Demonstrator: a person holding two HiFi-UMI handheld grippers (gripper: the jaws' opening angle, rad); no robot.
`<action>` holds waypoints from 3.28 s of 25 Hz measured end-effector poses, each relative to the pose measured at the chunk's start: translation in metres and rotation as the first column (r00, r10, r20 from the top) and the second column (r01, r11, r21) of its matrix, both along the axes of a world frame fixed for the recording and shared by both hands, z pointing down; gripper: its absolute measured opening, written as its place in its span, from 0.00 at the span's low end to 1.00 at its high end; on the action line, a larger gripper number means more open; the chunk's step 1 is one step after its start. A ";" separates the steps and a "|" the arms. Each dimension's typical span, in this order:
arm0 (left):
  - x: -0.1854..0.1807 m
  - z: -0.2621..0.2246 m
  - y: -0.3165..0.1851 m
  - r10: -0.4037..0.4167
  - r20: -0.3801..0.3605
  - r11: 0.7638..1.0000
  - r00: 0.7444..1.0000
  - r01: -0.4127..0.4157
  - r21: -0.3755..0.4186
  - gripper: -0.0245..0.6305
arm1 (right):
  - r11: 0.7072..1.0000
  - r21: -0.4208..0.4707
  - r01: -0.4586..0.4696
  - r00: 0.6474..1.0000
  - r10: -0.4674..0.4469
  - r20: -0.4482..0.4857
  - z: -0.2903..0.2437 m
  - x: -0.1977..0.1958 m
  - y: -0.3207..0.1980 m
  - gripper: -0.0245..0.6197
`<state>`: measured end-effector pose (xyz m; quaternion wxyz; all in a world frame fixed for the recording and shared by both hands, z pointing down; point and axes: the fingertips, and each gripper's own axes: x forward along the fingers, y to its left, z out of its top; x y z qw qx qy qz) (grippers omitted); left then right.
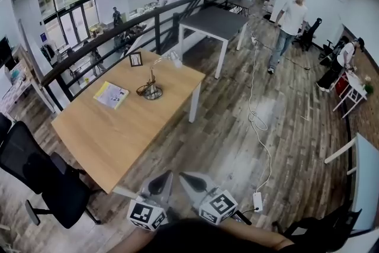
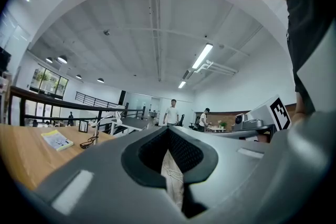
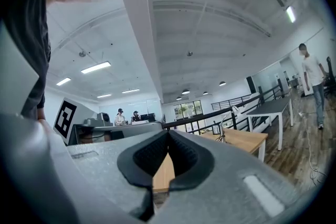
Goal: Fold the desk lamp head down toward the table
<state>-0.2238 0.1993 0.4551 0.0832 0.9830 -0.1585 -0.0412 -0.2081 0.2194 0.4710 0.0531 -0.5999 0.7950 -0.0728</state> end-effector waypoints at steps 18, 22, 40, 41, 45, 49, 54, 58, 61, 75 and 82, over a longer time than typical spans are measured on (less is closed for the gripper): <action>-0.012 0.017 -0.080 -0.037 0.014 0.998 0.999 0.038 -0.044 0.04 | 0.998 -0.039 0.045 0.999 -0.044 0.014 0.009 -0.007 -0.087 0.04; -0.002 0.019 -0.100 -0.075 0.019 0.996 0.997 0.076 -0.041 0.04 | 0.997 -0.029 0.068 0.998 -0.067 0.017 0.008 0.007 -0.107 0.04; 0.184 0.016 -0.176 -0.066 0.026 0.997 0.997 0.067 -0.032 0.04 | 0.997 -0.022 0.075 0.997 -0.074 0.030 0.008 0.192 -0.186 0.04; 0.195 0.014 -0.178 -0.065 0.027 0.997 0.998 0.066 -0.031 0.04 | 0.997 -0.022 0.078 0.997 -0.077 0.030 0.007 0.201 -0.188 0.04; 0.228 0.014 -0.186 -0.064 0.034 0.998 0.997 0.065 -0.028 0.04 | 0.997 -0.017 0.075 0.996 -0.074 0.039 0.004 0.235 -0.196 0.04; 0.251 0.008 -0.192 -0.056 0.039 0.998 0.998 0.057 -0.019 0.04 | 0.998 -0.015 0.054 0.997 -0.054 0.055 0.008 0.259 -0.198 0.04; 0.274 0.014 -0.199 -0.032 0.053 0.999 0.998 0.034 -0.029 0.04 | 0.999 -0.028 0.040 0.996 -0.038 0.075 0.012 0.280 -0.206 0.04; 0.294 0.018 -0.213 -0.001 0.040 1.000 0.999 0.002 -0.030 0.04 | 0.999 -0.039 0.012 0.998 -0.009 0.070 0.015 0.300 -0.217 0.04; 0.306 0.020 -0.228 0.019 0.032 0.999 0.999 -0.018 -0.044 0.04 | 0.999 -0.047 -0.009 0.998 0.012 0.064 0.017 0.311 -0.229 0.04; 0.321 0.014 -0.351 0.060 0.007 0.998 0.998 -0.060 -0.033 0.04 | 0.998 -0.041 -0.050 0.998 0.052 0.034 0.013 0.329 -0.354 0.04; 0.304 0.004 -0.418 0.074 0.000 0.997 0.997 -0.074 -0.034 0.04 | 0.999 -0.028 -0.035 0.999 0.036 0.024 0.001 0.310 -0.423 0.05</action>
